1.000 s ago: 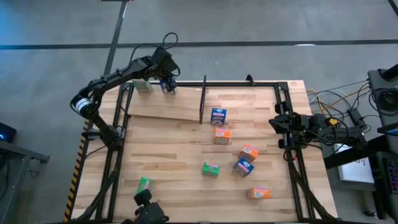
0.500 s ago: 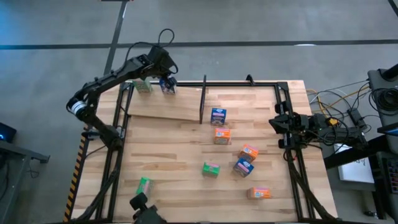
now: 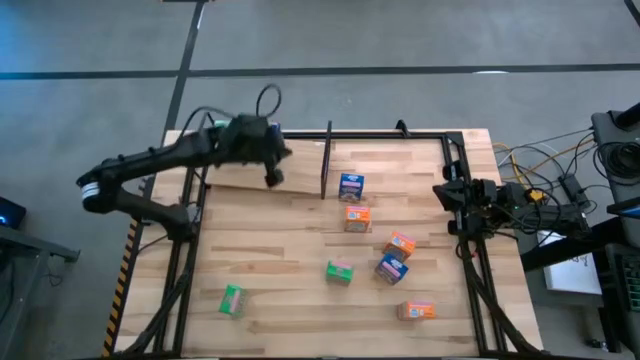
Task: Stack cereal on shelf
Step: Put the top left orange cereal box on the shelf
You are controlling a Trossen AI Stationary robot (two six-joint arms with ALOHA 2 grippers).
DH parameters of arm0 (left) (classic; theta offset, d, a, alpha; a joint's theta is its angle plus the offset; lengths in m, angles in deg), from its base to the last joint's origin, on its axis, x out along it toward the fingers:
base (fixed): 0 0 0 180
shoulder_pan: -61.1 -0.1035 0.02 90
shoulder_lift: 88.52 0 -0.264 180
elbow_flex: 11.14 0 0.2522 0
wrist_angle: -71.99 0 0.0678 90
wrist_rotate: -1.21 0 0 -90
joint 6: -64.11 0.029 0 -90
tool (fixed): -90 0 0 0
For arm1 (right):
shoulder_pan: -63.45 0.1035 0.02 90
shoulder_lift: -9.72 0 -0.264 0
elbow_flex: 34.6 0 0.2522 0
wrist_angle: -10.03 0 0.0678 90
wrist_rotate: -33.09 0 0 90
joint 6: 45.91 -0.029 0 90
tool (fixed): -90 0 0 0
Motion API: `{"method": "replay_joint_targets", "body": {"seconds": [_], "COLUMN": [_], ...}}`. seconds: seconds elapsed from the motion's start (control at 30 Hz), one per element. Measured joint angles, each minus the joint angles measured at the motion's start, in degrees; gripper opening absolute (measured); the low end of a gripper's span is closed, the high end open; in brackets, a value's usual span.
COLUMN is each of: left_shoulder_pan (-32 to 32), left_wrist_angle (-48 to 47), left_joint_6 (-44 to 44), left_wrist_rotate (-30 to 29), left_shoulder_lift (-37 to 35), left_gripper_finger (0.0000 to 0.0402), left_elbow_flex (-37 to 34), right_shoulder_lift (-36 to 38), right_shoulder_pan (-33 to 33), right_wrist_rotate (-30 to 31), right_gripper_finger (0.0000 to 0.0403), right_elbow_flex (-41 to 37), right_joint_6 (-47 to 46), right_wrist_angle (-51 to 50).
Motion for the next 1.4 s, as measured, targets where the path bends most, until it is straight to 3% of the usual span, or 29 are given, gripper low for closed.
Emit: {"method": "replay_joint_targets", "body": {"seconds": [0.2,0.37,0.77,1.03,1.2,1.4], "left_shoulder_pan": [10.36,15.98,18.18,18.13,18.15,18.15], "left_wrist_angle": [7.26,15.69,30.12,31.11,31.20,32.03], "left_joint_6": [-3.99,-4.89,-6.88,-6.08,-4.86,-3.22], "left_wrist_rotate": [-0.13,-0.16,-0.43,-10.14,-10.71,-12.79], "left_shoulder_lift": [-9.09,-15.84,-26.59,-30.74,-31.16,-30.49], "left_gripper_finger": [0.0000,0.0000,0.0000,0.0000,0.0000,0.0000], "left_elbow_flex": [-9.51,-17.75,-34.09,-37.27,-37.48,-37.46], "right_shoulder_lift": [0.01,-0.93,-13.74,-25.23,-31.72,-38.91], "right_shoulder_pan": [0.00,0.00,0.00,0.00,-1.34,-5.18], "right_wrist_rotate": [0.89,5.23,17.95,23.59,25.75,25.28], "right_gripper_finger": [0.0009,0.0009,0.0009,0.0009,0.0009,0.0009], "right_elbow_flex": [0.00,0.00,5.29,19.58,29.81,36.51], "right_joint_6": [-1.87,-2.83,-10.80,-16.27,-19.76,-18.69], "right_wrist_angle": [-0.04,-0.24,-2.87,-21.17,-39.67,-49.97]}}
